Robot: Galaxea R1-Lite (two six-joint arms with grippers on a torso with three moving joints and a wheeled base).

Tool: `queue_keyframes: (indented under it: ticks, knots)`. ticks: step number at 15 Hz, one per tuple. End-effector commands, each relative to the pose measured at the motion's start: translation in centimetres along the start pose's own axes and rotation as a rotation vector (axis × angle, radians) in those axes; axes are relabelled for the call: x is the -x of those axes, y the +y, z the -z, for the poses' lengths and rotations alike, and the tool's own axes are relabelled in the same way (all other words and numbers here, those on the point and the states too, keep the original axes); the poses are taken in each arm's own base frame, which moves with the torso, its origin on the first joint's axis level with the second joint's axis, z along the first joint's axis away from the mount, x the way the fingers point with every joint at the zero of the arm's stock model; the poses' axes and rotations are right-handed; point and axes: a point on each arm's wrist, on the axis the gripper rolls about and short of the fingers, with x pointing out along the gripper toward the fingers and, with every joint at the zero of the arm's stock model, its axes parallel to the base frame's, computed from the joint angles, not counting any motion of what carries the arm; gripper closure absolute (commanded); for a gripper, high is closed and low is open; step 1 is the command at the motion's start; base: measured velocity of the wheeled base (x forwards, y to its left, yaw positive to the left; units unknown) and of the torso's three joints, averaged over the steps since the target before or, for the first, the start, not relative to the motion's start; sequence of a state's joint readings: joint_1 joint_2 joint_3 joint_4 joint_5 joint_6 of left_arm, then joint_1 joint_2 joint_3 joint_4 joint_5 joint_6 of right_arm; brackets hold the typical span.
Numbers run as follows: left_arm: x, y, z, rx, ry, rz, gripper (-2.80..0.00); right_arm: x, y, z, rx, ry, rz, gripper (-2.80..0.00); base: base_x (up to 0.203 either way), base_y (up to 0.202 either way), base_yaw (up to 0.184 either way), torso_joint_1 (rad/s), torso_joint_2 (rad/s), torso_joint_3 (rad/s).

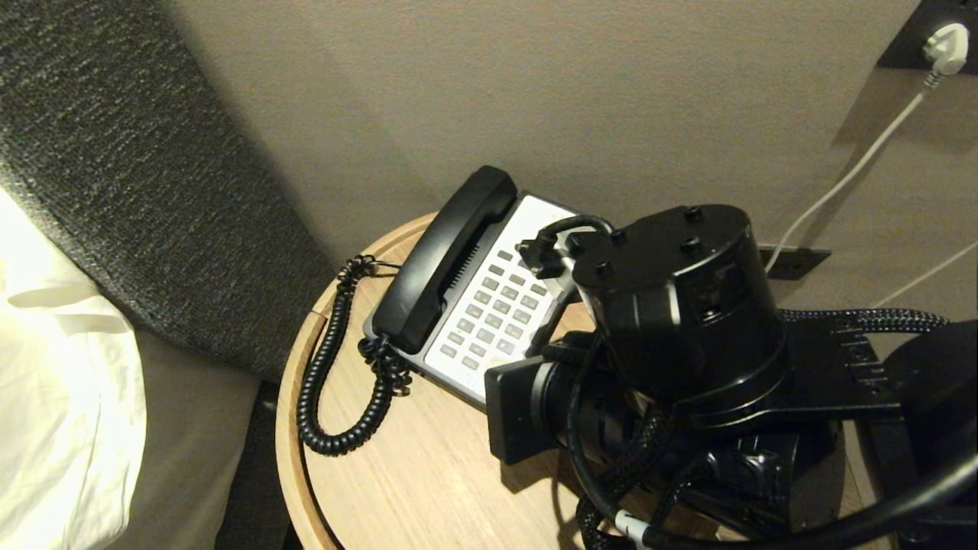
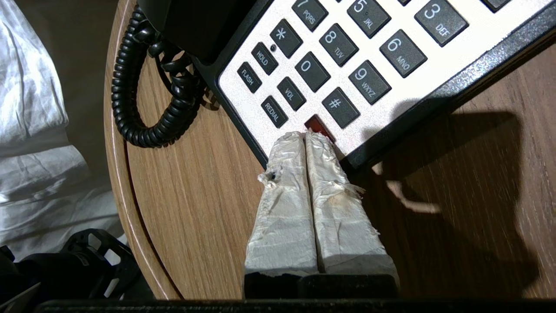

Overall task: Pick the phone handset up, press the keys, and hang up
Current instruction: End the call using the dial pad

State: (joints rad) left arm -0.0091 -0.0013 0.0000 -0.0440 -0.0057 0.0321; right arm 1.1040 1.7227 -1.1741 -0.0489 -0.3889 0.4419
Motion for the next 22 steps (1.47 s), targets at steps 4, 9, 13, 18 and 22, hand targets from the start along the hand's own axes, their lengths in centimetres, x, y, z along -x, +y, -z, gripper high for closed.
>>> queue_keyframes:
  ticks: [4, 9, 13, 18, 22]
  knots:
    - [-0.2, 0.0, 0.7, -0.001, 0.025, 0.001, 0.0, -0.1, -0.1, 0.3, 0.004, 0.008, 0.006, 0.0, 0.0, 0.0, 0.0, 0.0, 0.0, 0.0]
    - [-0.2, 0.0, 0.7, -0.001, 0.025, 0.001, 0.0, -0.4, 0.0, 0.4, 0.009, 0.013, 0.01, 0.0, 0.0, 0.0, 0.0, 0.0, 0.0, 0.0]
    - [-0.2, 0.0, 0.7, -0.001, 0.025, 0.001, 0.0, 0.3, -0.1, 0.0, 0.001, -0.002, 0.003, 0.0, 0.0, 0.0, 0.0, 0.0, 0.0, 0.0]
    - [-0.2, 0.0, 0.7, 0.0, 0.024, 0.001, 0.0, 1.8, -0.6, -0.7, -0.014, -0.029, -0.002, 0.0, 0.0, 0.0, 0.0, 0.0, 0.0, 0.0]
    - [-0.2, 0.0, 0.7, -0.001, 0.025, 0.001, 0.0, 3.4, -1.7, -0.9, -0.026, -0.05, 0.002, 0.0, 0.0, 0.0, 0.0, 0.0, 0.0, 0.0]
